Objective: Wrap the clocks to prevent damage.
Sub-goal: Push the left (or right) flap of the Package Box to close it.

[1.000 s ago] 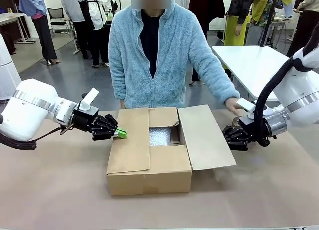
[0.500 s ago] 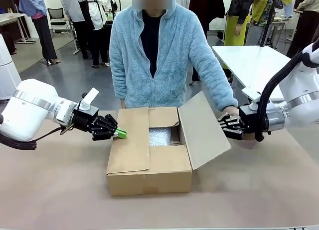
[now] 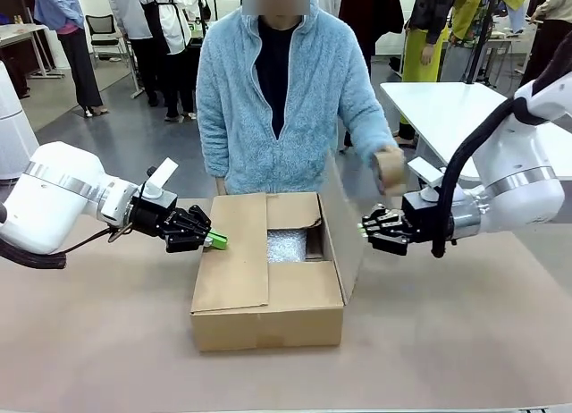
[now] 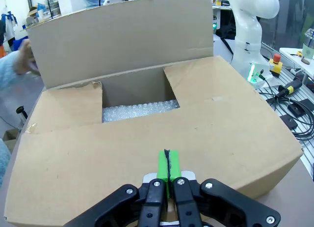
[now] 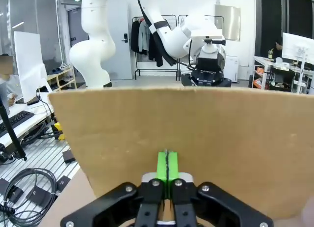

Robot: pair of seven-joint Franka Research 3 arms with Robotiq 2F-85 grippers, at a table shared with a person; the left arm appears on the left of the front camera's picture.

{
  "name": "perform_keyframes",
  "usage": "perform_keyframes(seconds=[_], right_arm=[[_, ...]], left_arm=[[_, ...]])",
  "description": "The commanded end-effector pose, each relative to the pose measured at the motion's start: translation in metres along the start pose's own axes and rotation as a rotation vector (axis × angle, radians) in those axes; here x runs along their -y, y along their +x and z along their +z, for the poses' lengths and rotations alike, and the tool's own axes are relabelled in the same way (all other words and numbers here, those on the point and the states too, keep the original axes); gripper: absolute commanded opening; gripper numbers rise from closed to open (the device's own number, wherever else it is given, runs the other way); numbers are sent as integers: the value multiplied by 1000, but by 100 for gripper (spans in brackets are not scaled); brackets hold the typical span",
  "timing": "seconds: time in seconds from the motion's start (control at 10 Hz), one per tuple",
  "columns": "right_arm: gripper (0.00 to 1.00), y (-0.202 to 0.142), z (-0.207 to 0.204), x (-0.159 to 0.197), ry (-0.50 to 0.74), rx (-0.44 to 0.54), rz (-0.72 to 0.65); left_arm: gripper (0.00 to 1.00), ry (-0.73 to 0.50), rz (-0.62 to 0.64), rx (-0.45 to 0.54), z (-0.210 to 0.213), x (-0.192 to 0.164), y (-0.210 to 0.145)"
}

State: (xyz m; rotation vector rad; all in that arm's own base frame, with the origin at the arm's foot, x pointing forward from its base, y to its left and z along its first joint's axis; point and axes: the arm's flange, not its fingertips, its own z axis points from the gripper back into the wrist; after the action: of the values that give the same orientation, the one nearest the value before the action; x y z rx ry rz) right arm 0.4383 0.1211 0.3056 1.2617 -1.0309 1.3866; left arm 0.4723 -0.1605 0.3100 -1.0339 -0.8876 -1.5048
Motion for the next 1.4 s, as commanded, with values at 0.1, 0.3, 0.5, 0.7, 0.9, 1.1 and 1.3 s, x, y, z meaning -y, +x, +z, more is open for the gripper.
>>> perform_keyframes(seconds=[0.1, 0.3, 0.5, 0.7, 0.9, 1.1, 1.3], right_arm=[[1, -1, -28, 2, -25, -22, 55], [1, 1, -35, 8, -29, -28, 66], [1, -5, -48, 12, -10, -48, 65], [1, -19, -59, 10, 8, -80, 64], [1, -30, -65, 26, 3, -102, 44], [1, -42, -70, 24, 7, -122, 33], [1, -45, -68, 26, -34, -134, 37]], left_arm=[[0, 0, 1, -6, -2, 0, -3], [0, 0, 1, -6, -2, 0, -3], [0, 0, 1, -6, -2, 0, -3], [0, 0, 1, -6, -2, 0, -3], [0, 0, 1, -6, -2, 0, -3], [0, 0, 1, -6, -2, 0, -3], [0, 0, 1, -6, -2, 0, -3]])
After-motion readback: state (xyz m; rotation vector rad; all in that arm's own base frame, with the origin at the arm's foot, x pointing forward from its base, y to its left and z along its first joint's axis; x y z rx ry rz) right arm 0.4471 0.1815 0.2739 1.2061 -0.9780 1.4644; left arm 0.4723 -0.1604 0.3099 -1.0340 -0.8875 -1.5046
